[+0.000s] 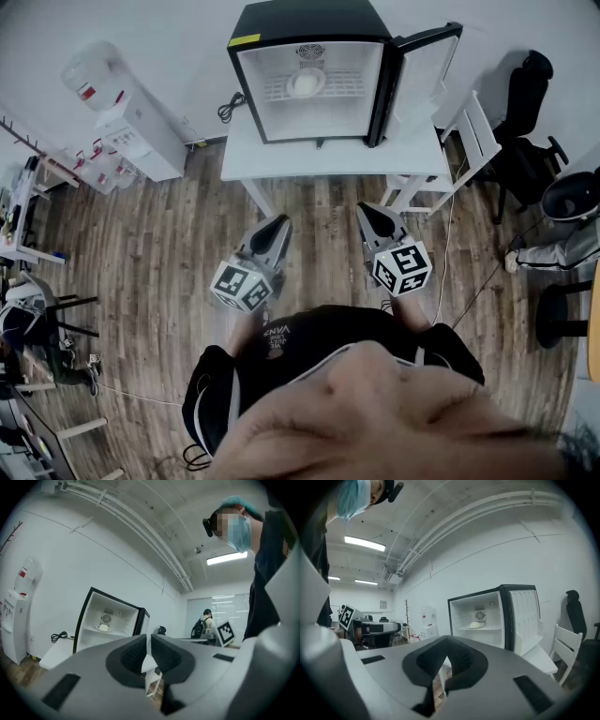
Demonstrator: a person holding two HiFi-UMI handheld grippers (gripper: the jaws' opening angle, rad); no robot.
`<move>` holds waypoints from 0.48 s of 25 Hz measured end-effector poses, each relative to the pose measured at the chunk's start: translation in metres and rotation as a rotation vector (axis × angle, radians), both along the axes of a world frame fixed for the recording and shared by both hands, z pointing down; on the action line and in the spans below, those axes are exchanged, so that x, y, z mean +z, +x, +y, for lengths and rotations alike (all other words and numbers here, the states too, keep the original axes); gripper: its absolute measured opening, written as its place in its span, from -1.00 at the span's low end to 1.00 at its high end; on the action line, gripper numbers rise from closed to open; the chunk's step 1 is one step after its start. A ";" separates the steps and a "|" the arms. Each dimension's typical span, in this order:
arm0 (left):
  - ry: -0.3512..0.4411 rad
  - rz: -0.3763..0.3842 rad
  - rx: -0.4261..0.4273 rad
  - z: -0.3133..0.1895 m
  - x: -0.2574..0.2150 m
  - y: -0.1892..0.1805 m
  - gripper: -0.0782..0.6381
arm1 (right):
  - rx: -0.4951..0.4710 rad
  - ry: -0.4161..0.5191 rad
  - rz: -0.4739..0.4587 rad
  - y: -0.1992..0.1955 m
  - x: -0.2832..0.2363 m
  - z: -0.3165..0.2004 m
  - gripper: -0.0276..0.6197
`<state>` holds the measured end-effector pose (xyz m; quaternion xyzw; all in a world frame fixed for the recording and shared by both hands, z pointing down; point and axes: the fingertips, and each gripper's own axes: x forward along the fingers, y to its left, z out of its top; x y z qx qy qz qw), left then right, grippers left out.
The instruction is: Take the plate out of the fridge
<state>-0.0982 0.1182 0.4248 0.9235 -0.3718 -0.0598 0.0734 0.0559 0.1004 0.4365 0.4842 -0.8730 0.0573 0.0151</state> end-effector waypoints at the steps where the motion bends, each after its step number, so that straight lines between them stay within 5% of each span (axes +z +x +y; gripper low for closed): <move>1: -0.004 0.001 0.001 0.000 0.001 -0.003 -0.67 | 0.001 -0.001 0.000 -0.003 0.000 0.000 -0.88; 12: 0.007 -0.015 0.068 -0.006 0.004 -0.028 -0.67 | 0.066 0.027 -0.049 -0.025 -0.004 -0.001 -0.88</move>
